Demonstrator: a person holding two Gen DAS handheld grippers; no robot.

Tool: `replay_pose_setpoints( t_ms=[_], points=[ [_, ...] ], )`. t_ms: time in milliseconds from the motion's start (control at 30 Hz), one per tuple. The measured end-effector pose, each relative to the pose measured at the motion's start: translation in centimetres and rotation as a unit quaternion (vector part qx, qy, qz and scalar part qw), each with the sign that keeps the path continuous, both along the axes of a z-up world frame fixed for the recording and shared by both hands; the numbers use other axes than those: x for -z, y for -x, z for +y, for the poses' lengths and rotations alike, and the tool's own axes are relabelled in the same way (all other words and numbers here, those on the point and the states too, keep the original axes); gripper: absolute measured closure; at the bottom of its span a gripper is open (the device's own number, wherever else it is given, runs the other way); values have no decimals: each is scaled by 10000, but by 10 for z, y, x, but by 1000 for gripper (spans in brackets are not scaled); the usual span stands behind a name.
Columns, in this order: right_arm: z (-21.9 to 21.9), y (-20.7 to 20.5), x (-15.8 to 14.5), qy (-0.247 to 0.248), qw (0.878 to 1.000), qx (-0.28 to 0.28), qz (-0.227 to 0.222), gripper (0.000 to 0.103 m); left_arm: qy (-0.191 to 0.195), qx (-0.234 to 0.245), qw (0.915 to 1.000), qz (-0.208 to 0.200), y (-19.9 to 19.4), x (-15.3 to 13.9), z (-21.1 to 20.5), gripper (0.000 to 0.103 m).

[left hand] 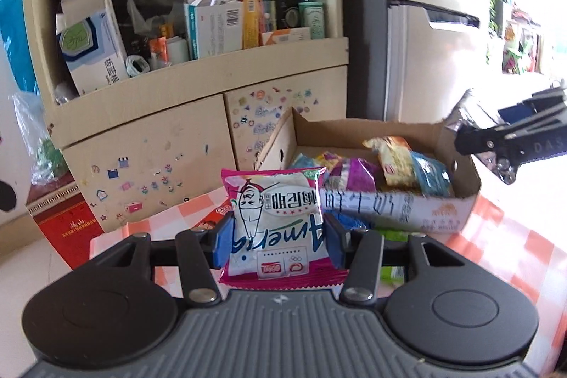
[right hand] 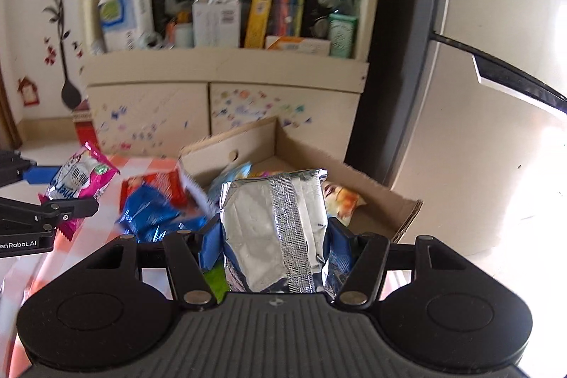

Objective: Organize snacks
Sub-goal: 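Lift the pink packet with the left tool while the right tool lifts the silver packet, then open both tools to drop the pink and silver packets into the box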

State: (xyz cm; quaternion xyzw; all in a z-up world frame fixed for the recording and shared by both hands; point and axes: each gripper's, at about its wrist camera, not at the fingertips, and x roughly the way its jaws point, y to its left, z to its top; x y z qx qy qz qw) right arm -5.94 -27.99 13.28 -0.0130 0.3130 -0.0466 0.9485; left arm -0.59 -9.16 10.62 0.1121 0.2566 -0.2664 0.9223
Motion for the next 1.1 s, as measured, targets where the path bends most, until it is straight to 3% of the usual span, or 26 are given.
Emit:
replay_pose_setpoints(
  t_ms=[467,967,1067,1100],
  points=[
    [-39,-35,-5,-407,9967,683,-184,36,310,99,9993,193,-59,-3,-41,52],
    [-52,-64,9,-304,9954,901,95,35,368,371,9982,306,-101,13,-100,52],
    [-59,-68,12,-400,9917,1222,50,34,493,393,9974,355,-110,16,-110,49],
    [-62,-69,13,-473,9902,1317,40,29,507,375,9974,363,-112,18,-111,36]
  ],
)
